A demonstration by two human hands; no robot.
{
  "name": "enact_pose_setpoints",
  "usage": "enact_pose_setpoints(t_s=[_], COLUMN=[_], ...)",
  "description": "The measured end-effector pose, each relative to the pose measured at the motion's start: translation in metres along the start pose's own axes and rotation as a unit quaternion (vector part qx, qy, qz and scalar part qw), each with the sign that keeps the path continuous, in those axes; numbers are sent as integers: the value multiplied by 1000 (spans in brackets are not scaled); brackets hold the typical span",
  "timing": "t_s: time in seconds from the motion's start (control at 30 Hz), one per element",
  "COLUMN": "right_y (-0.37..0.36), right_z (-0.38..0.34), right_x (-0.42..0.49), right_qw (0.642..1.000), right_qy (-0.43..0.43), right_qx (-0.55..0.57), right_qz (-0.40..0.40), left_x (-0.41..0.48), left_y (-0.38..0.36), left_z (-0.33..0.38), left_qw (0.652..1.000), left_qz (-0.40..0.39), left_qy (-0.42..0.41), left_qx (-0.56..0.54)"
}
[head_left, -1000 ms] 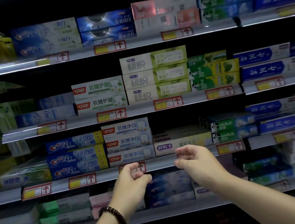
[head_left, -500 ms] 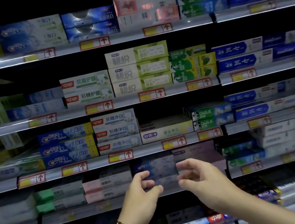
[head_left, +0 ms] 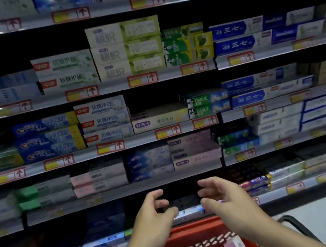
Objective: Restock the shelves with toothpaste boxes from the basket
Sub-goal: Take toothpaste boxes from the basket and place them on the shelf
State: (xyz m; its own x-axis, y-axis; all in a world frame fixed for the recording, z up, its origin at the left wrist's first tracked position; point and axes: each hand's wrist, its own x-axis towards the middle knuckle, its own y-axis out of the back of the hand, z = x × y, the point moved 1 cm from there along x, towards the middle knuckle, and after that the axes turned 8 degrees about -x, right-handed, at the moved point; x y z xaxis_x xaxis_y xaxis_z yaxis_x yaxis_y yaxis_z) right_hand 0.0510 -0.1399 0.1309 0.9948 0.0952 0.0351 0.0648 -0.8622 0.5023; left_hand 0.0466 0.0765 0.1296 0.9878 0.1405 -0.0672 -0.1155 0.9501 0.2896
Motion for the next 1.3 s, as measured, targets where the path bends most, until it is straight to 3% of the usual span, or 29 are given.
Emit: enact_pose_setpoints(t_s=[0.53,0.87,1.17,1.3], right_y=[3,-31,-37,-39], right_z=[89,137,150,154], right_x=[-46,-60,-67,-69], right_qw=[995,989,984,979], right_qy=[-77,-130,-156,-180], right_qx=[55,63,90,98], right_qz=[39,8,11,1], left_x=[-31,-51,-46,-45], left_y=[-24,-36,-43,-51], left_z=[-69,-125,-145,-153], left_qw=[996,993,988,988], left_qz=[-1,-26,-48,-72], left_qy=[68,115,111,109], left_qx=[-52,7,96,87])
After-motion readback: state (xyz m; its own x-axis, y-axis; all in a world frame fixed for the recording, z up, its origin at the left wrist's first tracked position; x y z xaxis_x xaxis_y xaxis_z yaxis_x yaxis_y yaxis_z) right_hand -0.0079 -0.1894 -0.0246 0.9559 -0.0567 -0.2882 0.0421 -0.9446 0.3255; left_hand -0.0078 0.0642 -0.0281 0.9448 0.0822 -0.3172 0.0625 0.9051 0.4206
